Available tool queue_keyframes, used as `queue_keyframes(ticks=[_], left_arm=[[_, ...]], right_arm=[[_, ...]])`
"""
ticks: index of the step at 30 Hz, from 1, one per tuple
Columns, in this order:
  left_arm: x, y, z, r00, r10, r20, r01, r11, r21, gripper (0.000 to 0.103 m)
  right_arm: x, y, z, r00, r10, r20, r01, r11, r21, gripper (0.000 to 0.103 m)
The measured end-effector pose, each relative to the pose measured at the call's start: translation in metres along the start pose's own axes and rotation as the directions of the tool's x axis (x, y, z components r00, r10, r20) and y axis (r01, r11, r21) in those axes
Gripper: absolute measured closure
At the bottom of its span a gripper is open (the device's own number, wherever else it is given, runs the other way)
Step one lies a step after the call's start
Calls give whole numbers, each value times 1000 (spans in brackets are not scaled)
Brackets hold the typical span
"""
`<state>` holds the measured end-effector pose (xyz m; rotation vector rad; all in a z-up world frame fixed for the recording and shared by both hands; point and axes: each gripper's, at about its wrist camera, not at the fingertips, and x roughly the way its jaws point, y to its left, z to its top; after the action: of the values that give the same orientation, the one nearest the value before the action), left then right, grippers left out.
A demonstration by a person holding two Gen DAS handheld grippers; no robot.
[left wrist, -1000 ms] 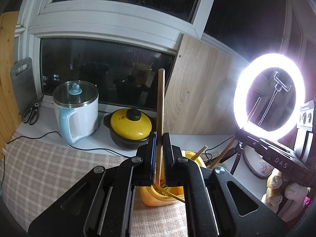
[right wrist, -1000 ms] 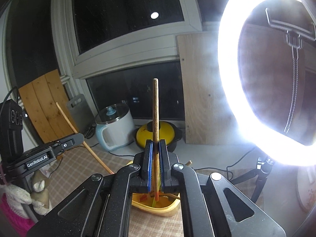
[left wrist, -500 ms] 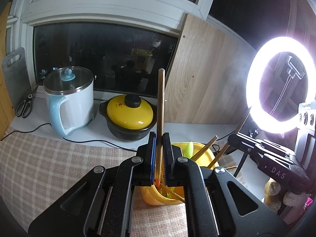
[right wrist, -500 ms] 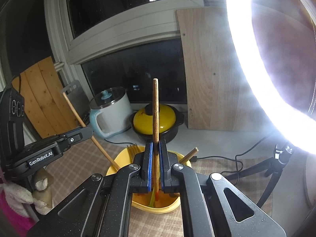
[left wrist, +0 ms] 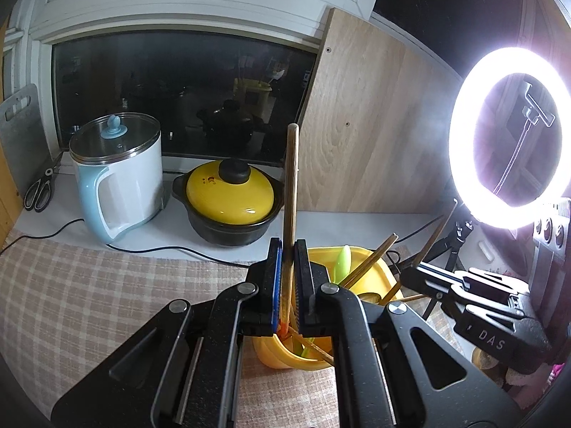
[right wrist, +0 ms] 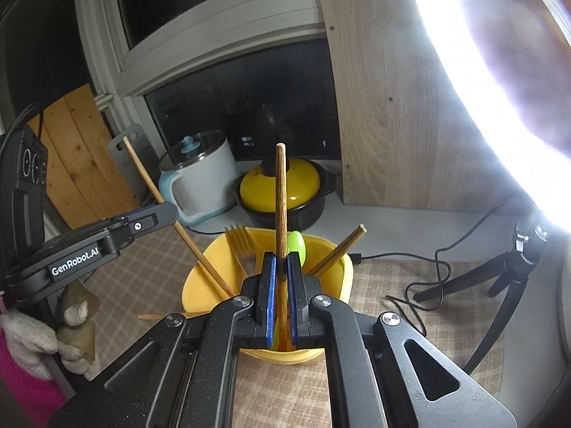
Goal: Organize utensils
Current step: 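Open the left tool to drop its chopstick into the bin while the right tool releases its chopstick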
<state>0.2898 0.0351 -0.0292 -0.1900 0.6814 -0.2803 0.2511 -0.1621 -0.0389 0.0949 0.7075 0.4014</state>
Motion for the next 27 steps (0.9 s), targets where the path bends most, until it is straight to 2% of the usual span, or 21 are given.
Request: queue_keyframes(ticks=[18,19,22,27], left_arm=[[-4,-2,-3,1000,20,12,-20,1000,4,98],[-5,-2,-4,1000,21,11,-21,1000,2,97],[-9,-2,-5,1000,24,17,-24,1000,2,84],[-19,-2,-6,999,32,34,-32,999,0,82]], right_arm=[[-1,-3,-13,999,-3,-33,3,1000,10,98],[-1,-3,-14,999,-3,-35,3,1000,12,98],[-2,-5,-16,999,-2,-38,2,1000,20,98],[-10,-2,-17,1000,-11,-26,11,1000,12,98]])
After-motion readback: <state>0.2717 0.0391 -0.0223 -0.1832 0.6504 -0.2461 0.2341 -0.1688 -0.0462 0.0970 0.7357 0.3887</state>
